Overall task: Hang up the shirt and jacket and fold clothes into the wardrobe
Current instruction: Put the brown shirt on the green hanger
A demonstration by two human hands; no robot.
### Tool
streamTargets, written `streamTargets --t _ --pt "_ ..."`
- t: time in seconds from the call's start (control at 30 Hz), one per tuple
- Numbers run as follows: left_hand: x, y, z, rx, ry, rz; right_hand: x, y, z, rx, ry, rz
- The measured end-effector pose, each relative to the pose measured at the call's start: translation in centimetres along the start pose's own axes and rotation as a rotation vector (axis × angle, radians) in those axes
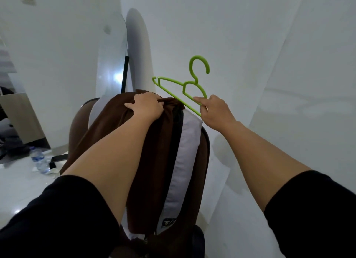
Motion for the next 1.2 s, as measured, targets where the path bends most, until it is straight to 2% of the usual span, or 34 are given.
streamTargets --t 0.13,0.2,0.33,0.43,0.57,0.63,0.7,0.8,0.87,0.93,1.0,1.13,1.2 --pt "1.6 -1.9 -1.9 -0.094 -0.354 0.004 1.8 -1.1 -0.9 0.021 0.153 0.058" --pt "3.0 -2.8 -3.2 -0.088 -0.587 0.037 3.7 -1.7 -1.3 0.027 0.23 0.088" --pt "5.4 -5.6 -7.0 0.056 -0.909 0.168 8.4 -3.2 -1.7 0.045 0.218 0.104" --pt "7.6 -7.5 -9.9 0.189 -1.097 0.199 11.9 -4.6 -1.9 0.054 0.2 0.106" --pt "11.2 -10.0 -13.7 0.286 -1.345 0.247 16.2 -7.1 -2.8 -0.056 0.178 0.111" --pt "13.1 -11.2 -15.1 0.369 -1.392 0.275 18.4 -8.4 -3.8 -0.115 0.116 0.109" --pt "14.9 -12.3 -16.2 0.491 -1.276 0.308 20.5 -9.7 -5.1 -0.181 0.095 0.114" --pt "17.0 -14.6 -17.2 0.719 -0.804 0.315 23.0 -11.4 -7.4 -0.251 0.114 0.148" --pt "17.7 -16.6 -17.7 0.897 -0.543 0.287 24.7 -12.4 -8.6 -0.223 0.081 0.129" --pt "17.5 -18.9 -18.4 0.983 -0.399 0.275 26.4 -13.4 -9.3 -0.161 0.038 0.082" --pt "16.5 -20.5 -19.1 0.902 -0.374 0.28 27.9 -14.5 -9.4 -0.092 0.019 0.054" --pt "13.7 -22.2 -19.6 0.566 -0.422 0.345 29.7 -16.5 -9.4 0.038 -0.029 -0.009" --pt "12.7 -23.0 -19.6 0.51 -0.376 0.417 30.0 -17.3 -9.7 0.047 -0.026 -0.022"
Point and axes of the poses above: each hand's wrist, its own y-axis towards the middle knuckle, its own z-axis out of the palm, x = y × z, the point moved 2 cm from there along y, towards the middle knuckle, and after that the axes turned 4 degrees about y, right-handed, at the moved point
